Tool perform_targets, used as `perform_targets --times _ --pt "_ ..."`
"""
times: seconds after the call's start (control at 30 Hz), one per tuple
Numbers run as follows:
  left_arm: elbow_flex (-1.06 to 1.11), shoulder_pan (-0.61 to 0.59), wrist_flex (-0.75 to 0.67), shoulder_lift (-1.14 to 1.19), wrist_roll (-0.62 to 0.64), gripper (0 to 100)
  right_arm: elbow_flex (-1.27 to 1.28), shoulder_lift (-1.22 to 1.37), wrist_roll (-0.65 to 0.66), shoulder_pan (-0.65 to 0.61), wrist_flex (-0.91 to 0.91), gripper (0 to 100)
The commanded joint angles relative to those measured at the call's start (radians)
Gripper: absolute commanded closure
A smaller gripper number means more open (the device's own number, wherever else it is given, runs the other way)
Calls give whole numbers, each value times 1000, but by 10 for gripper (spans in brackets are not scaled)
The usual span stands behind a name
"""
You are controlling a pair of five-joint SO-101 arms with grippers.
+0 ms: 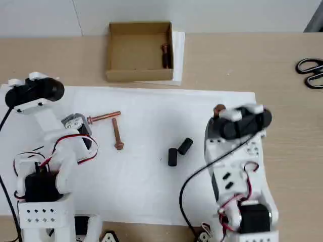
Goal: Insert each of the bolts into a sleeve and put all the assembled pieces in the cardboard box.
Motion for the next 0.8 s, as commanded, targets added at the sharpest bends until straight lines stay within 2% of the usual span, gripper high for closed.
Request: perform_targets --times 0.0,0.37,0.77 --pt "-41 2 3 5 8 994 -140 206 -23 5 -50 995" --pt "18 5 25 -2 8 994 -578 823 -21 -16 -48 995" --pt "36 6 26 -2 8 994 -1278 1498 -18 -53 -47 995"
